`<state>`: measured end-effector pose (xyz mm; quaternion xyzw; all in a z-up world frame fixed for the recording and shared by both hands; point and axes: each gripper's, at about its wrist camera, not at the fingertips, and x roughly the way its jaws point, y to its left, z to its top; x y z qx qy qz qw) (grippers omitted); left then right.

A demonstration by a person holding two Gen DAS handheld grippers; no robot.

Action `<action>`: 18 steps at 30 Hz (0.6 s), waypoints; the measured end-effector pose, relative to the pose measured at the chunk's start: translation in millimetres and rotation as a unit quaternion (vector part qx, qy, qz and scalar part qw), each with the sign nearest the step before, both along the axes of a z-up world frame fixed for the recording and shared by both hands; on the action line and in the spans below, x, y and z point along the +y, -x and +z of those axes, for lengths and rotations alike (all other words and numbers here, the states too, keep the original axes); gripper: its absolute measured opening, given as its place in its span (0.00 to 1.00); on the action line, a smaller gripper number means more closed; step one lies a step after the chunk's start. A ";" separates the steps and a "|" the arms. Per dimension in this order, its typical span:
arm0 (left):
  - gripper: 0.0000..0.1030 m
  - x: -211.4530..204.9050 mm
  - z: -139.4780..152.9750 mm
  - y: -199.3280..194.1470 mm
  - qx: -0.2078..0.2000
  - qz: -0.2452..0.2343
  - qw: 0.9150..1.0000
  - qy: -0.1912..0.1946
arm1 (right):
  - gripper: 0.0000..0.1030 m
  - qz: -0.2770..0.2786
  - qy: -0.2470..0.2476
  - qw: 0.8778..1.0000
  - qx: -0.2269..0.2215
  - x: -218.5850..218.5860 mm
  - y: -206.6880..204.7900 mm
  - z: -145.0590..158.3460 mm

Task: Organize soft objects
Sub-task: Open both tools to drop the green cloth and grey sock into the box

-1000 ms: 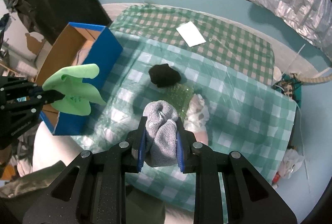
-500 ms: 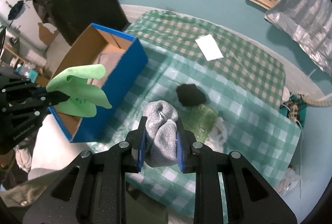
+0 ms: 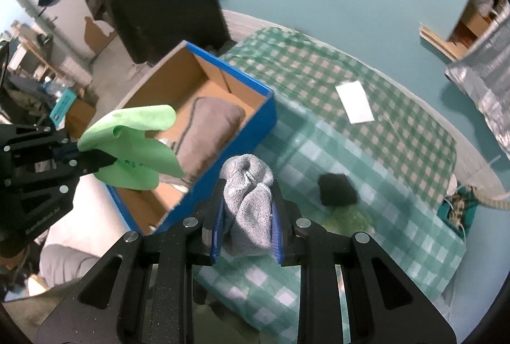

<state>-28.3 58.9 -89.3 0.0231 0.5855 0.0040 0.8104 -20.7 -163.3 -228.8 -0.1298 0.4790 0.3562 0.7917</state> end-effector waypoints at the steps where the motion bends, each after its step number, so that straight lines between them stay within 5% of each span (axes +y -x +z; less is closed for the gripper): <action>1: 0.04 5.1 0.6 0.9 -0.001 0.006 1.000 0.000 | 0.22 0.006 0.001 1.000 -0.001 6.6 0.3 0.5; 18: 0.04 78.2 -23.4 8.6 0.017 0.077 0.997 -0.001 | 0.22 0.077 0.017 0.997 0.008 101.2 3.5 -5.3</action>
